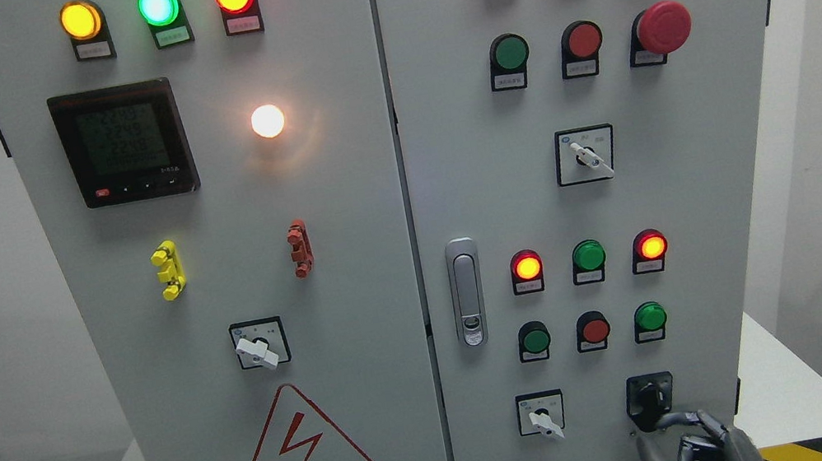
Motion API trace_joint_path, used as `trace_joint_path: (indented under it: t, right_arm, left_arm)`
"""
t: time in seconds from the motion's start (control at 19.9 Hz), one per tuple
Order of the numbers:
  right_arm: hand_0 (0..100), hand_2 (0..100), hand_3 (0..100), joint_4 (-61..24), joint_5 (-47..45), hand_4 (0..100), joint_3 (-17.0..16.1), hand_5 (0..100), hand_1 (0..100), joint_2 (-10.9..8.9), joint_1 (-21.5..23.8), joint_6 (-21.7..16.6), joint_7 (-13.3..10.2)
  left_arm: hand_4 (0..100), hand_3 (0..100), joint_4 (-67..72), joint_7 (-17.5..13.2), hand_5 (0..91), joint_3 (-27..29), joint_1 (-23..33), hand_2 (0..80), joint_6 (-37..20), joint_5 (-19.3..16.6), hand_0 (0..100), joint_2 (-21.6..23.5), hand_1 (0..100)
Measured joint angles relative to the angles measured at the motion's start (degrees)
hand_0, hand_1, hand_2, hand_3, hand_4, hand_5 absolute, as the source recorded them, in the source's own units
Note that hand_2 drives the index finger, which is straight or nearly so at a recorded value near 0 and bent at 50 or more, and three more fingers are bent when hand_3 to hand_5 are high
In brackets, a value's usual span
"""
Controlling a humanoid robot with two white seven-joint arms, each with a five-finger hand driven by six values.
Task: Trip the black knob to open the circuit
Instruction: 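Grasp the black rotary knob with the right hand fingers, then twist the black knob with the right hand to turn it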
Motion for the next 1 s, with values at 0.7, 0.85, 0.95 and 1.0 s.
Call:
trace_joint_path:
  t: [0.7,0.85,0.95,1.0]
  right_arm:
    - [27,44,100,0.0,-1.8,100,0.3,96,68,0.00,-0.4,0.1,0.0]
    - [27,44,100,0.0,-2.0,100,0.3,96,68,0.00,-0.4,0.1,0.1]
    - [27,44,100,-0.1,-2.1,100,0.3,96,68,0.00,-0.4,0.1,0.1]
    - [27,44,100,-0.1,-2.1,100,0.4,96,68,0.00,-0.4,0.1,0.1]
  left_arm:
    - [0,0,0.0,0.0,0.0,0.0,0.0,0.0,0.0,0.0,12,0.0,39]
    - [0,0,0.0,0.0,0.0,0.0,0.0,0.0,0.0,0.0,12,0.0,39]
    - [0,0,0.0,0.0,0.0,0.0,0.0,0.0,0.0,0.0,12,0.0,39]
    - [0,0,0.0,0.0,0.0,0.0,0.0,0.0,0.0,0.0,12,0.0,39]
